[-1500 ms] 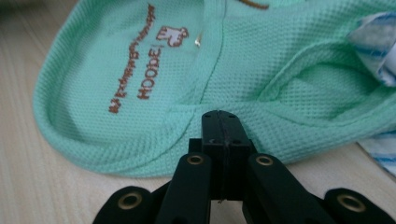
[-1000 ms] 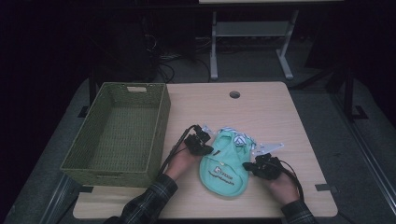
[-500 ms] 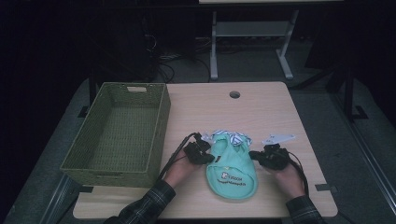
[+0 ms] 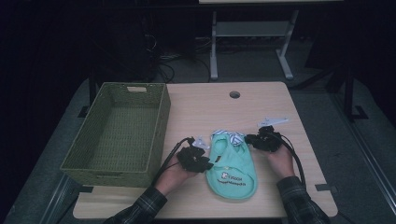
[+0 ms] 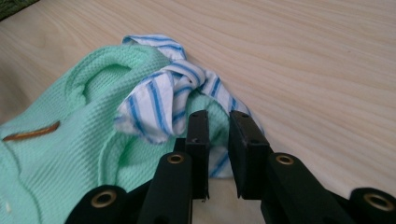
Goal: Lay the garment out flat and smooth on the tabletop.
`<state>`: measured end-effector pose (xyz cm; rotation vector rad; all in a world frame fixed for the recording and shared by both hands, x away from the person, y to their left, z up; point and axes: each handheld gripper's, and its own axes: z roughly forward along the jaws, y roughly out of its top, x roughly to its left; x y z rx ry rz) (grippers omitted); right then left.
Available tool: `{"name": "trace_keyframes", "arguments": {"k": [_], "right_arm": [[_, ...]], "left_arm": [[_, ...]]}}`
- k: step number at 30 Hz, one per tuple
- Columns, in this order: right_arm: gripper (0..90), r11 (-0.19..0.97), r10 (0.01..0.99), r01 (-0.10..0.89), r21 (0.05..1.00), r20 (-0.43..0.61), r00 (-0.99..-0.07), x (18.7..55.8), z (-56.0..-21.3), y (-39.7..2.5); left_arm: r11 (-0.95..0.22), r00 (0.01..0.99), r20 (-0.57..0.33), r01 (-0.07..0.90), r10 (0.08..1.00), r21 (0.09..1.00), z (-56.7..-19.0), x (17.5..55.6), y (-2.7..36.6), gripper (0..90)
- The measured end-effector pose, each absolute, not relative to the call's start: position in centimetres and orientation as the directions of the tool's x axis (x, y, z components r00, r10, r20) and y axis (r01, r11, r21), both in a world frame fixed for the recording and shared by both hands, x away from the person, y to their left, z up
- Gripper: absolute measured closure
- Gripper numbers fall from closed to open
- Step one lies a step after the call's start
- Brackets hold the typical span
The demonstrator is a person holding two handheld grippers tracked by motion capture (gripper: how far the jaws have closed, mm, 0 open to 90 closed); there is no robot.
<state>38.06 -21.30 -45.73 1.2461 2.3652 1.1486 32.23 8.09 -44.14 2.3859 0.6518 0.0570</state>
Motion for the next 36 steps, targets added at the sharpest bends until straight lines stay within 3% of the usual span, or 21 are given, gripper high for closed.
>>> {"name": "trace_keyframes", "arguments": {"k": [4, 6, 12, 24, 29, 32, 36], "right_arm": [[75.5, 0.326, 0.774, 0.586, 0.742, 0.146, -0.616, 38.7, -46.0, -20.8], [73.5, 0.338, 0.771, 0.608, 0.719, 0.159, -0.617, 39.1, -46.4, -20.6], [87.9, 0.369, 0.773, 0.616, 0.696, 0.139, -0.619, 39.5, -47.1, -19.9], [89.4, 0.369, 0.8, 0.593, 0.715, 0.08, -0.594, 40.4, -46.2, -21.3], [80.6, 0.345, 0.793, 0.586, 0.733, 0.106, -0.6, 40.1, -46.0, -21.4], [79.5, 0.332, 0.787, 0.577, 0.746, 0.119, -0.606, 39.5, -45.5, -21.8], [87.2, 0.333, 0.769, 0.571, 0.751, 0.134, -0.625, 38.1, -44.9, -22.2]], "left_arm": [[-0.687, 0.883, -0.096, 0.421, 0.459, 0.592, -44.6, 31.8, 7.6, 66.7], [-0.692, 0.884, -0.091, 0.42, 0.459, 0.587, -45.0, 31.9, 7.3, 71.7], [-0.713, 0.89, -0.083, 0.411, 0.448, 0.568, -45.1, 31.9, 7.3, 86.7], [-0.719, 0.892, -0.061, 0.4, 0.447, 0.569, -44.6, 31.3, 8.1, 87.3], [-0.687, 0.883, -0.076, 0.412, 0.464, 0.598, -44.4, 31.5, 8.1, 73.9], [-0.671, 0.878, -0.083, 0.418, 0.471, 0.613, -43.9, 31.8, 8.1, 74.2], [-0.662, 0.875, -0.077, 0.416, 0.477, 0.624, -43.5, 32.5, 7.8, 82.7]]}}
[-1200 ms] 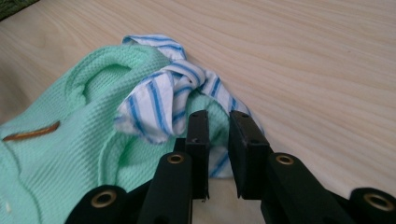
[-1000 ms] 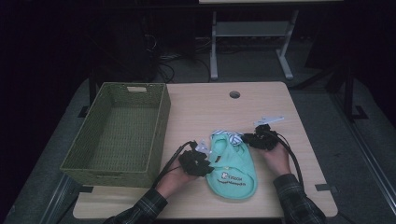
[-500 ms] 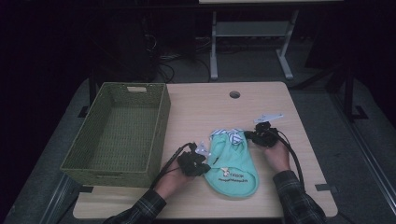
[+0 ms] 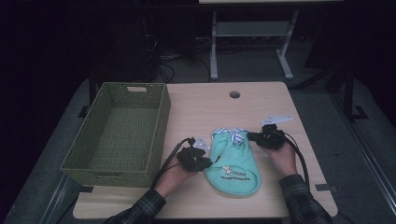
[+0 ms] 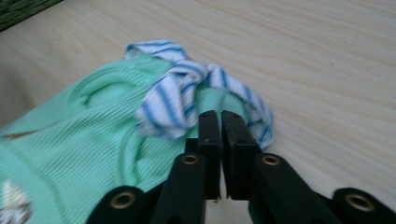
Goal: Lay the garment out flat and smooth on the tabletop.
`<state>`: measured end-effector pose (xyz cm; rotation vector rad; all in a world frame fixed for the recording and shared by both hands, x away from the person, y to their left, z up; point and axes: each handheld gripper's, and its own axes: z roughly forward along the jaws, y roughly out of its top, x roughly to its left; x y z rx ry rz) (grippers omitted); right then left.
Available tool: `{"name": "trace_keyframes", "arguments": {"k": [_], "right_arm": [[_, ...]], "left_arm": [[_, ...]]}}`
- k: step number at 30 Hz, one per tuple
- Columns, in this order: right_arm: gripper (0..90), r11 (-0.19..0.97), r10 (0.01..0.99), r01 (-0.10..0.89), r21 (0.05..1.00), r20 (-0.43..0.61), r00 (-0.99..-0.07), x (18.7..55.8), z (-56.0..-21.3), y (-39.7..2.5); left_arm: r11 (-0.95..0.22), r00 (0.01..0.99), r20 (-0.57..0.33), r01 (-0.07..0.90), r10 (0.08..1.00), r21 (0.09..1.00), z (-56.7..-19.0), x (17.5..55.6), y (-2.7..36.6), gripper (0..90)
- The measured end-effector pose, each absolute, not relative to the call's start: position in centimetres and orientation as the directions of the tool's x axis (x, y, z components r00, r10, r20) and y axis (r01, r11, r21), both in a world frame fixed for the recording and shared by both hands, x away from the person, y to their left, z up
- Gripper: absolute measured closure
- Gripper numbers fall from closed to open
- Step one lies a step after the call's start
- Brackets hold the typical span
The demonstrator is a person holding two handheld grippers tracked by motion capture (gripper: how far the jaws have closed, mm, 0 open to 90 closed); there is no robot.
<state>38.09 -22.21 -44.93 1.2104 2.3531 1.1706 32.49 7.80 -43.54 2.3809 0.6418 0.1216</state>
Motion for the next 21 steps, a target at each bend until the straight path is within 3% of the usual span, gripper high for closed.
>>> {"name": "trace_keyframes", "arguments": {"k": [5, 21], "right_arm": [[89.8, 0.353, 0.756, 0.57, 0.742, 0.133, -0.641, 36.2, -44.7, -22.3], [89.8, 0.443, 0.715, 0.607, 0.66, 0.149, -0.683, 31.1, -46.4, -22.0]], "left_arm": [[-0.644, 0.865, -0.076, 0.425, 0.496, 0.636, -43.3, 34.1, 7.5, 89.6], [-0.679, 0.868, -0.07, 0.433, 0.492, 0.593, -45.7, 36.3, 5.5, 89.7]]}}
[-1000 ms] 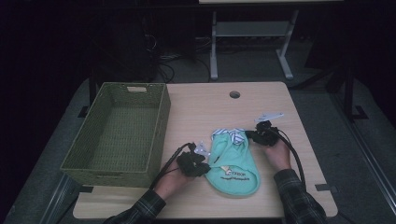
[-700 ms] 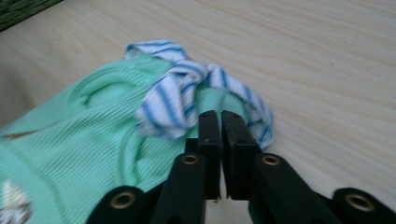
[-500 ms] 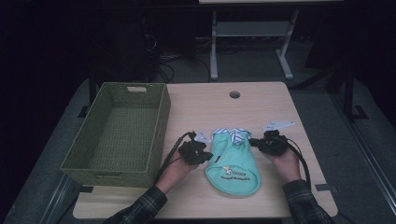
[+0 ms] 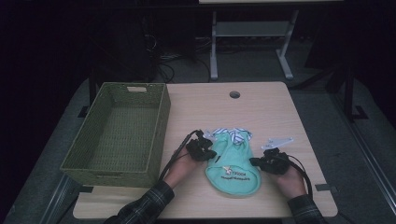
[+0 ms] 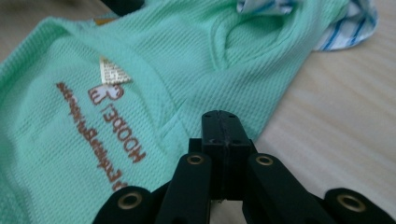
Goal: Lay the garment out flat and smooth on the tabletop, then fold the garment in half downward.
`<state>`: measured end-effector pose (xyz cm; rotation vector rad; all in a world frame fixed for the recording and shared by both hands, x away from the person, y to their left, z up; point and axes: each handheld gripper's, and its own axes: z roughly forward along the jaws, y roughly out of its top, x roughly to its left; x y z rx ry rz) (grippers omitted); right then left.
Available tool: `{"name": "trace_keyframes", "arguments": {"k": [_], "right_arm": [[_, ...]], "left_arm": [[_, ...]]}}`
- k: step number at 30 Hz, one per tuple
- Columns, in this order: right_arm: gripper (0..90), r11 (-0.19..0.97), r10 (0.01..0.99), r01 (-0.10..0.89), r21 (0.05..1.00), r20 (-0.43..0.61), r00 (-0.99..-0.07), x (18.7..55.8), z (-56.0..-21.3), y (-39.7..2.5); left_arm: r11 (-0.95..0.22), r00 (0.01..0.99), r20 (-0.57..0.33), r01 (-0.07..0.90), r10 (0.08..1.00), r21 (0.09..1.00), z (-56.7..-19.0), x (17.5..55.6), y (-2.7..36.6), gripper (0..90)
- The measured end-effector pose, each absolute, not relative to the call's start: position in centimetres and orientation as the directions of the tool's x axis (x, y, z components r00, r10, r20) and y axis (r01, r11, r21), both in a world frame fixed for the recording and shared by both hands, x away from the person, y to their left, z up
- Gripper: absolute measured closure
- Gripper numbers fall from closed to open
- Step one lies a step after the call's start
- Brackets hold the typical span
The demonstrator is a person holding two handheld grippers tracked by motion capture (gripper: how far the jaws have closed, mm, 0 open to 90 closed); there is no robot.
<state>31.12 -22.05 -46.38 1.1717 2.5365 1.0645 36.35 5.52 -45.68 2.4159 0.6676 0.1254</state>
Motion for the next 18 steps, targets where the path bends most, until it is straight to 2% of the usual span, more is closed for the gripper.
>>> {"name": "trace_keyframes", "arguments": {"k": [9, 18], "right_arm": [[89.9, 0.444, 0.71, 0.604, 0.662, 0.151, -0.688, 30.9, -46.8, -22.3], [89.9, 0.443, 0.735, 0.596, 0.67, 0.109, -0.669, 31.5, -46.8, -22.8]], "left_arm": [[-0.708, 0.882, -0.048, 0.408, 0.469, 0.577, -45.5, 35.1, 5.5, 89.7], [-0.721, 0.902, -0.079, 0.39, 0.425, 0.573, -45.4, 32.6, 5.2, 89.7]]}}
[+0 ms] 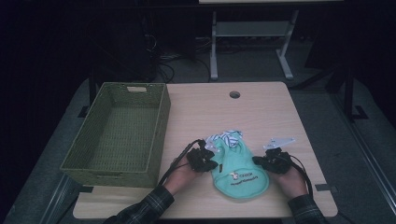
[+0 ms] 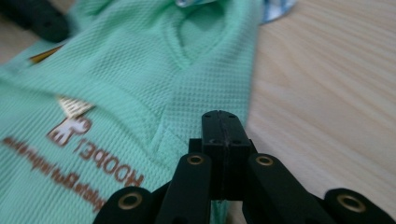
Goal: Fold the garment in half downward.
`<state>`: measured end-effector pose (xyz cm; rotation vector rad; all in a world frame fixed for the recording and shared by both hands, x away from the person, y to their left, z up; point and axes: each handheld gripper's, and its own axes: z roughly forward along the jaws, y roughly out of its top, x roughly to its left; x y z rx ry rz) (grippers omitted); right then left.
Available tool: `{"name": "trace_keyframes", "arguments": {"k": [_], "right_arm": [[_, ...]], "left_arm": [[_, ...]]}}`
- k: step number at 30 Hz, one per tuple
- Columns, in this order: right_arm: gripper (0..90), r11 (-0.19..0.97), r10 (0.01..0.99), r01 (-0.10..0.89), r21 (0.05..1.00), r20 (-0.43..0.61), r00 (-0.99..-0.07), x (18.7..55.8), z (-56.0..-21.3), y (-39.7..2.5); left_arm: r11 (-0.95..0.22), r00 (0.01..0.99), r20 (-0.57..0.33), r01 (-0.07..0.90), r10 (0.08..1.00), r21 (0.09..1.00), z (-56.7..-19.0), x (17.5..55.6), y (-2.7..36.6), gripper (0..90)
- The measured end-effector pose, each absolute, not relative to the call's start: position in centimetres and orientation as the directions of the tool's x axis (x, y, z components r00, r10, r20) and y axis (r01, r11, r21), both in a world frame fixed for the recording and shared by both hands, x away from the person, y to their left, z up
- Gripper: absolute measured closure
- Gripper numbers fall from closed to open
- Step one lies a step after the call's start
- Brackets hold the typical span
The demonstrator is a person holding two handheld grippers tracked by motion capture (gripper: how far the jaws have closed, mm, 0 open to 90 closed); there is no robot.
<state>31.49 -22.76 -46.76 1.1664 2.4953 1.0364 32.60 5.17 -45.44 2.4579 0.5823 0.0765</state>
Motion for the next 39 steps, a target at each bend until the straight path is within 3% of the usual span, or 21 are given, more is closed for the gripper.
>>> {"name": "trace_keyframes", "arguments": {"k": [10, 17, 30, 39], "right_arm": [[89.9, 0.439, 0.75, 0.593, 0.675, 0.088, -0.655, 32.0, -46.8, -23.3], [89.9, 0.44, 0.746, 0.589, 0.678, 0.088, -0.66, 32.0, -46.9, -23.3], [89.8, 0.437, 0.747, 0.591, 0.678, 0.093, -0.658, 32.0, -46.9, -23.4], [89.8, 0.435, 0.746, 0.591, 0.679, 0.095, -0.659, 32.0, -46.9, -23.4]], "left_arm": [[-0.732, 0.923, -0.127, 0.368, 0.364, 0.574, -45.3, 31.3, 4.1, 89.4], [-0.69, 0.898, -0.103, 0.398, 0.428, 0.605, -44.2, 32.9, 5.5, 85.3], [-0.607, 0.805, -0.041, 0.479, 0.592, 0.634, -44.1, 36.7, 7.5, 61.5], [-0.609, 0.79, -0.057, 0.514, 0.61, 0.604, -45.8, 38.0, 7.6, 50.0]]}}
